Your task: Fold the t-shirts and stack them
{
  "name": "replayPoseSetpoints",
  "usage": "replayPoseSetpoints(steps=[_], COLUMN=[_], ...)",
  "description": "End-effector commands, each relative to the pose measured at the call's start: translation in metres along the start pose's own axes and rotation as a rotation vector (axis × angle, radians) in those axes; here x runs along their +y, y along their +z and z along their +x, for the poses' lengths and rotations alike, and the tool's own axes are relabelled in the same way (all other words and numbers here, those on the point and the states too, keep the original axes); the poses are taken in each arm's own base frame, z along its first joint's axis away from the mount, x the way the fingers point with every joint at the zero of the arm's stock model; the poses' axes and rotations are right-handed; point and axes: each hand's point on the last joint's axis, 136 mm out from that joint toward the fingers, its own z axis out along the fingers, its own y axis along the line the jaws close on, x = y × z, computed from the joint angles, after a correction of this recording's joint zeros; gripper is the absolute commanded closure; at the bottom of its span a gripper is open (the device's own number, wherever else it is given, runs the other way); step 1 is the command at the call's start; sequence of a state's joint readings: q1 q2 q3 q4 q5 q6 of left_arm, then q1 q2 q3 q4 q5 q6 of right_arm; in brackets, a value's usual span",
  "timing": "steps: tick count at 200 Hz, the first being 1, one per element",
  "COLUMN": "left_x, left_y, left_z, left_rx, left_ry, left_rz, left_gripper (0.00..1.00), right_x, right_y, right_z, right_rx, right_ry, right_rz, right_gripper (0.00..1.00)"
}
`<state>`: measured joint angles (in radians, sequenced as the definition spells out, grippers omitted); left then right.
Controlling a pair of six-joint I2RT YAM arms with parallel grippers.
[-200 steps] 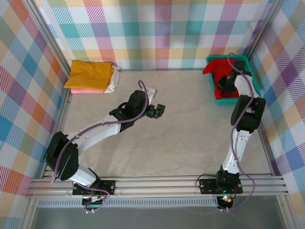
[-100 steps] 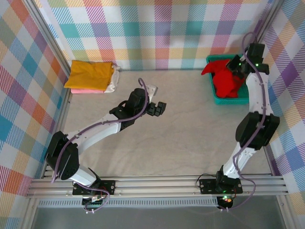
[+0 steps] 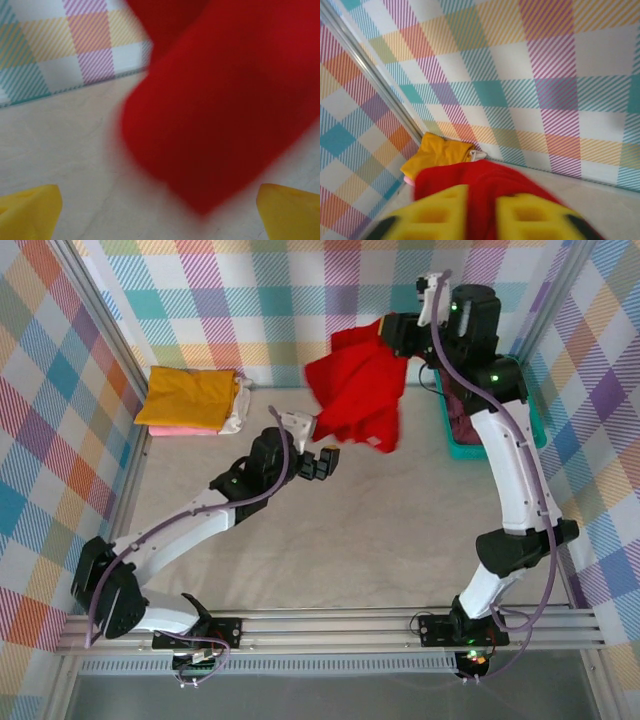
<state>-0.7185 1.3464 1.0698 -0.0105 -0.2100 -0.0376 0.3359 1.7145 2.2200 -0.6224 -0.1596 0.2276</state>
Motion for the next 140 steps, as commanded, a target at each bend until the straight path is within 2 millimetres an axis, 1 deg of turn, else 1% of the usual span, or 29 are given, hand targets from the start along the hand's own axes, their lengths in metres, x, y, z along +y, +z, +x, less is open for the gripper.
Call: replayPoseSetpoints(steps=[1,5,11,18,27,43,53,65,73,86,98,106,107,108,111,113,114,116,118,130,140], left_x=[0.018,0.021,0.024,0.028,0.032,0.04,0.054,0.073,0.083,0.091,0.09,0.086,0.085,0.083,0.081,0.079,0.078,0.076,0.075,0.064,0.057], left_y=[-0.016,-0.018,-0.023,-0.027,-0.031,-0.032,-0.028,-0.024,-0.02,-0.012,-0.002,0.004,0.005,0.006,0.008,0.01,0.011,0.012,0.014,0.023,0.03], left_z=[-0.002,0.0,0.002,0.006,0.011,0.027,0.04,0.057,0.069,0.086,0.101,0.108,0.11,0.111,0.114,0.116,0.117,0.119,0.122,0.134,0.142], left_rx=[-0.042,-0.039,-0.039,-0.033,-0.023,0.017,0.065,0.118,0.137,0.16,0.198,0.226,0.232,0.236,0.247,0.254,0.256,0.264,0.272,0.299,0.326], left_ry=[-0.014,-0.012,-0.008,-0.003,-0.001,-0.002,-0.029,-0.078,-0.111,-0.153,-0.172,-0.164,-0.161,-0.16,-0.156,-0.153,-0.151,-0.148,-0.144,-0.108,-0.081], left_rz=[-0.077,-0.086,-0.096,-0.111,-0.122,-0.118,-0.15,-0.195,-0.208,-0.206,-0.183,-0.158,-0.153,-0.147,-0.136,-0.124,-0.118,-0.112,-0.104,-0.069,-0.049], left_gripper=[0.0,0.0,0.0,0.0,0.0,0.01,0.01,0.01,0.01,0.01,0.01,0.01,0.01,0.01,0.01,0.01,0.01,0.01,0.01,0.01,0.01], right_x=[-0.025,-0.026,-0.027,-0.03,-0.04,-0.056,-0.064,-0.062,-0.058,-0.054,-0.047,-0.045,-0.043,-0.044,-0.043,-0.042,-0.043,-0.041,-0.038,-0.035,-0.03], right_y=[0.048,0.053,0.059,0.063,0.065,0.063,0.063,0.065,0.07,0.079,0.085,0.086,0.087,0.087,0.087,0.088,0.087,0.088,0.088,0.088,0.088], right_z=[0.058,0.067,0.078,0.089,0.099,0.11,0.12,0.137,0.157,0.193,0.23,0.253,0.253,0.259,0.266,0.268,0.273,0.278,0.279,0.305,0.32], right_rx=[0.139,0.157,0.178,0.198,0.211,0.21,0.22,0.248,0.283,0.352,0.437,0.486,0.484,0.495,0.505,0.504,0.512,0.517,0.518,0.564,0.596], right_ry=[0.066,0.088,0.117,0.143,0.168,0.181,0.189,0.218,0.242,0.265,0.289,0.311,0.312,0.317,0.325,0.326,0.331,0.333,0.334,0.359,0.379], right_rz=[0.012,0.005,-0.001,0.001,0.046,0.13,0.161,0.132,0.096,0.063,0.033,0.024,0.02,0.022,0.019,0.012,0.014,0.007,-0.002,-0.005,-0.021], right_gripper=[0.33,0.28,0.25,0.27,0.27,0.29,0.29,0.29,0.3,0.3,0.31,0.32,0.32,0.32,0.32,0.33,0.33,0.33,0.33,0.32,0.33])
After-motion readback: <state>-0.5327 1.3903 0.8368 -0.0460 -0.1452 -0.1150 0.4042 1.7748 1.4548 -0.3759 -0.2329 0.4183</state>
